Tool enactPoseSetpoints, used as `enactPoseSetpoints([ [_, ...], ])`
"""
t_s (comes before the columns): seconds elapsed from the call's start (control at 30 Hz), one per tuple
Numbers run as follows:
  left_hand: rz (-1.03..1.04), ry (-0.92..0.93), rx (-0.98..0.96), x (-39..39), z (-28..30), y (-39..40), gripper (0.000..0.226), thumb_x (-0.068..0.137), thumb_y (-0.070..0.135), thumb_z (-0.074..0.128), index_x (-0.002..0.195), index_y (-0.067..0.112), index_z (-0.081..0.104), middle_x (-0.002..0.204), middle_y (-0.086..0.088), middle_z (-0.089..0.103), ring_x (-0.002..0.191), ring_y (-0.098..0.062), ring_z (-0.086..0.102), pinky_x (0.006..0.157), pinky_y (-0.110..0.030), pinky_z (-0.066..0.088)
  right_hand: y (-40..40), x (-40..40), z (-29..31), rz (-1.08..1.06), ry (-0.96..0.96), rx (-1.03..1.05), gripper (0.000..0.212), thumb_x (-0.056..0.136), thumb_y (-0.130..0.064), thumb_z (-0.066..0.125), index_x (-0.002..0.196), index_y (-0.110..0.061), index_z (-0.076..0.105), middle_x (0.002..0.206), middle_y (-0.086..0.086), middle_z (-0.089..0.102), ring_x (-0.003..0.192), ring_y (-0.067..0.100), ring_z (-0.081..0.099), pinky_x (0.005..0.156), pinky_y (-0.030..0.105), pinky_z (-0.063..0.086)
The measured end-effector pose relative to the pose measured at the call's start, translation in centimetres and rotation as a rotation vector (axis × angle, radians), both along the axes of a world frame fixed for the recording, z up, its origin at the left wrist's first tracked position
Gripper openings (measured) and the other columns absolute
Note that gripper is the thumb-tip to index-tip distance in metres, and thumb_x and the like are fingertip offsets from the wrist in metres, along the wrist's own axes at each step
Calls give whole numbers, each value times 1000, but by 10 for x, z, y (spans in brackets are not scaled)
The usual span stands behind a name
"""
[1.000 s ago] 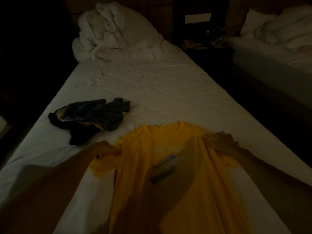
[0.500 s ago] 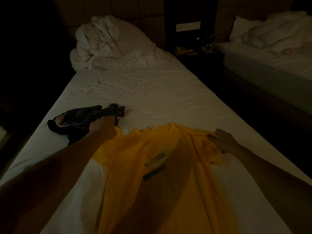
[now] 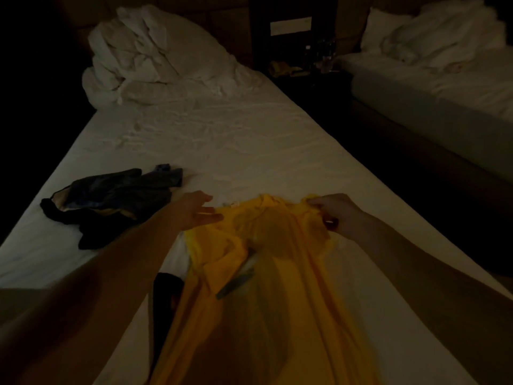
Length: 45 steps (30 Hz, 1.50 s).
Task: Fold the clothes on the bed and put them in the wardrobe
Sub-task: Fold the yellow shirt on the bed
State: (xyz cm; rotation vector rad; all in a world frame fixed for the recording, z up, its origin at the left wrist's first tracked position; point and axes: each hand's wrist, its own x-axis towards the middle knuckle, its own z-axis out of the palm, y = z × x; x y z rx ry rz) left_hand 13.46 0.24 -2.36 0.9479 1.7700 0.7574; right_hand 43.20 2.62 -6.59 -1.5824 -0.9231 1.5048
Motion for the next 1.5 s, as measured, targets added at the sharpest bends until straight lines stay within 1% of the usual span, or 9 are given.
enactPoseSetpoints([
  [0.1,31,-68,-88,-17,-27,-2,18,98,9,52,109,-4,57,111,-22,58,76,-27,61,49,-31,58,3,-32,-1,3,-70,-18,36,76,-19,80,107,-6,66,103,11,65,86,22,59,63,30,45],
  [0.27,-321,562,-140,-28,-58,-33,25,92,10,60,116,4,59,109,-12,61,88,-20,53,63,-20,43,-5,-107,-4,163,11,-50,38,88,-34,71,112,-7,57,116,19,66,96,30,66,77,43,55],
  [0.43,-603,742,-93,-37,-72,-86,9,87,15,54,78,14,56,81,-9,54,79,-28,57,66,-40,45,-49,-128,-18,369,-165,173,22,100,-29,52,118,-16,55,120,17,61,103,31,63,86,45,54],
  [0.57,-697,1061,-67,-29,-71,-148,27,94,41,46,102,18,59,95,-1,58,100,-24,60,95,-43,46,-101,-77,-34,465,-667,288,27,93,-23,58,118,-13,59,120,13,62,106,33,60,82,36,47],
  [0.7,-825,1382,-80,-11,-76,-210,76,92,64,34,153,21,18,157,-2,27,147,-30,14,117,-53,-3,-174,-24,-71,632,-1077,71,45,89,-32,62,126,-11,47,129,15,52,116,36,53,91,41,49],
  [1.0,-797,1101,-107,44,-82,-325,67,93,38,53,151,26,21,147,-7,41,130,-31,45,102,-48,42,-311,31,-95,462,-1106,1,75,78,-75,54,123,-16,51,120,9,57,107,30,59,89,38,49],
  [1.3,-629,506,-7,59,-107,-374,102,87,32,69,153,31,-8,150,-14,33,124,-37,49,86,-44,55,-359,32,-89,535,-817,428,48,84,-20,65,127,-25,44,82,1,59,73,23,61,58,32,46],
  [1.4,-421,280,12,58,-103,-389,86,92,30,64,152,39,3,129,-9,55,97,-30,67,54,-33,57,-374,19,-92,614,-622,455,41,89,-23,63,125,-33,45,83,6,61,61,19,61,45,25,46],
  [1.5,-306,97,-18,49,-96,-399,47,99,22,51,143,29,36,115,-10,64,78,-29,72,59,-44,60,-383,15,-102,683,-684,512,29,96,-18,48,124,-27,51,104,6,64,76,21,63,61,33,52],
])
